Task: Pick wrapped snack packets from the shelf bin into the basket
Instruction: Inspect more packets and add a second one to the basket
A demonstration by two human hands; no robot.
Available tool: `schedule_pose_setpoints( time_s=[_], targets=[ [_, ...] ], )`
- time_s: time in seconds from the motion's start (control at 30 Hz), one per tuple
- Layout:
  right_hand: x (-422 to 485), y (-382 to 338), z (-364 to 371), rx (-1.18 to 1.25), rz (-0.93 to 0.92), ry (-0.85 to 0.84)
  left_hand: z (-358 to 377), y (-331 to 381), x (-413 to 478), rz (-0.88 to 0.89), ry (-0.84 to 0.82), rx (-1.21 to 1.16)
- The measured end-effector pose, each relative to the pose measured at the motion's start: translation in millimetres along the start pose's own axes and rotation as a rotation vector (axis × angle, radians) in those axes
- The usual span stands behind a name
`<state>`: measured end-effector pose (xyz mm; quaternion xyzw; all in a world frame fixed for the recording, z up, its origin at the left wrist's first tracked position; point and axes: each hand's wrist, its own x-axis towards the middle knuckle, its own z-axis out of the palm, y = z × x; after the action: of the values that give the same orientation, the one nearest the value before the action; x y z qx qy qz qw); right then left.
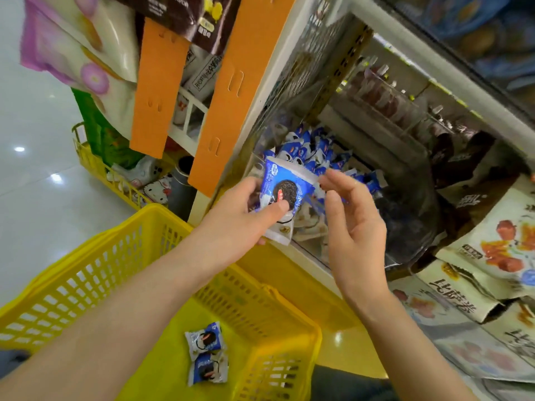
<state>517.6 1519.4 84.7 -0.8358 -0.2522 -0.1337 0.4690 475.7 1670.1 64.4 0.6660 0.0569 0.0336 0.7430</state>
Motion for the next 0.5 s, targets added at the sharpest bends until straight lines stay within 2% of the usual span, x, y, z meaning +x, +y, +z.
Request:
schedule_pose_setpoints(
  time_s=[0.13,0.37,0.5],
  targets=[
    [50,6,-5,-0.189,-0.033,0.007,-3,2,6,-0.042,0.052,-0.014],
    [163,60,13,-0.558,0.192,-0.164,-10,3,21,-0.074,0.125,-0.087],
    [197,86,22,-0.638,0.279,-0.232,-13,-1,27,-0.081,0.105,-0.099]
  ],
)
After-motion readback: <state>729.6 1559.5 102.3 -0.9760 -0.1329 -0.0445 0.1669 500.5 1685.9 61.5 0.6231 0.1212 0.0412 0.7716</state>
